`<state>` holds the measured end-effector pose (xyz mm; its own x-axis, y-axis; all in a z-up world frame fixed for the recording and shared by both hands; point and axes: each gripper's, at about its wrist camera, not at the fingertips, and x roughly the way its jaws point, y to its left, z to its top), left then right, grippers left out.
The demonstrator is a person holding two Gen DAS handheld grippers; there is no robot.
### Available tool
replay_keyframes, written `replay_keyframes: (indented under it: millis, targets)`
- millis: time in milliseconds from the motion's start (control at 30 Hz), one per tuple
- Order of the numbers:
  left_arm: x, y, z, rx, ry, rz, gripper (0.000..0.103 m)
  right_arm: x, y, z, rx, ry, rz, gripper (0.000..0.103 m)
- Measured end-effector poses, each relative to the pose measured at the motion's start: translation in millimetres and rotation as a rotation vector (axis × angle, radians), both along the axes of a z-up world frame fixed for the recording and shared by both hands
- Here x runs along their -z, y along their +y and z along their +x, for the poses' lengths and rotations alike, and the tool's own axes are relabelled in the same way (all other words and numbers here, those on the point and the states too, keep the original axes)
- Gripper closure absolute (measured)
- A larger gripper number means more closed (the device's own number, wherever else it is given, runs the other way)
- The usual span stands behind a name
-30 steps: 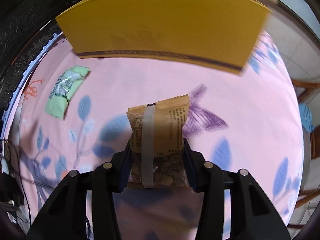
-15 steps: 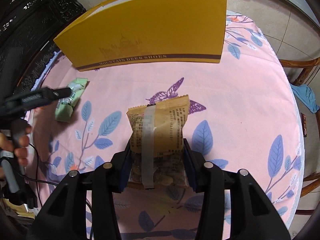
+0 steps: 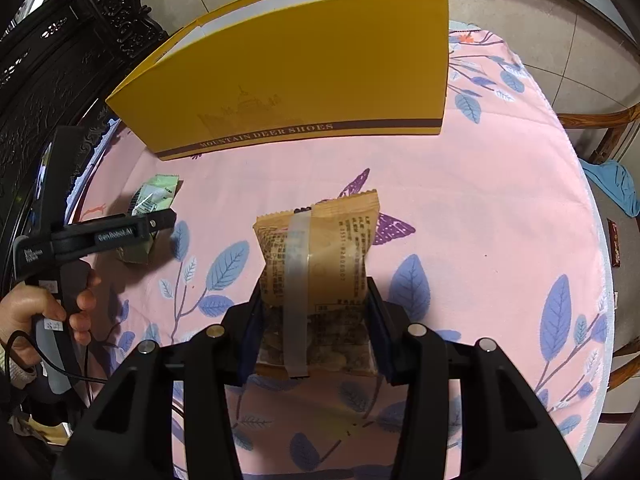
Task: Organize snacks
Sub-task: 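Grasp the tan taped bag with the right tool while the left tool grasps the green packet, then carry both packets over the yellow box and open both tools to drop them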
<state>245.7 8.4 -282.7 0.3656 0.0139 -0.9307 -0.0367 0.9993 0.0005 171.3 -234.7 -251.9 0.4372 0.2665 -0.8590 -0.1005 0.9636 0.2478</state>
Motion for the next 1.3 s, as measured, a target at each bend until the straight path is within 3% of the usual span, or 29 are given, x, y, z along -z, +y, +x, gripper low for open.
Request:
replay_keyframes:
  millis: [300,467,567,767,1067,1300]
  targets:
    - [0,2,-1,-0.002,-0.011,-0.002,0.005,-2,-2,1,0.015,-0.003,-0.008,0.056]
    - [-8,-1,-5,0.004,-0.041,-0.004,0.034,-2,-1,1,0.016,-0.010,-0.012,0.056]
    - [-8,1,-5,0.000,-0.046,-0.010,0.038,-3,1,0,0.013,-0.013,-0.013,0.056]
    - [-12,6,-4,-0.022,-0.059,-0.067,0.055,-6,1,0,0.014,-0.023,-0.013,0.056]
    - [-25,16,-22,-0.045,-0.091,-0.150,0.058,-9,0,-2,0.012,-0.035,-0.011,0.056]
    - [-79,21,-43,-0.040,-0.190,-0.195,0.058,-24,2,-3,-0.004,-0.064,0.006,0.056]
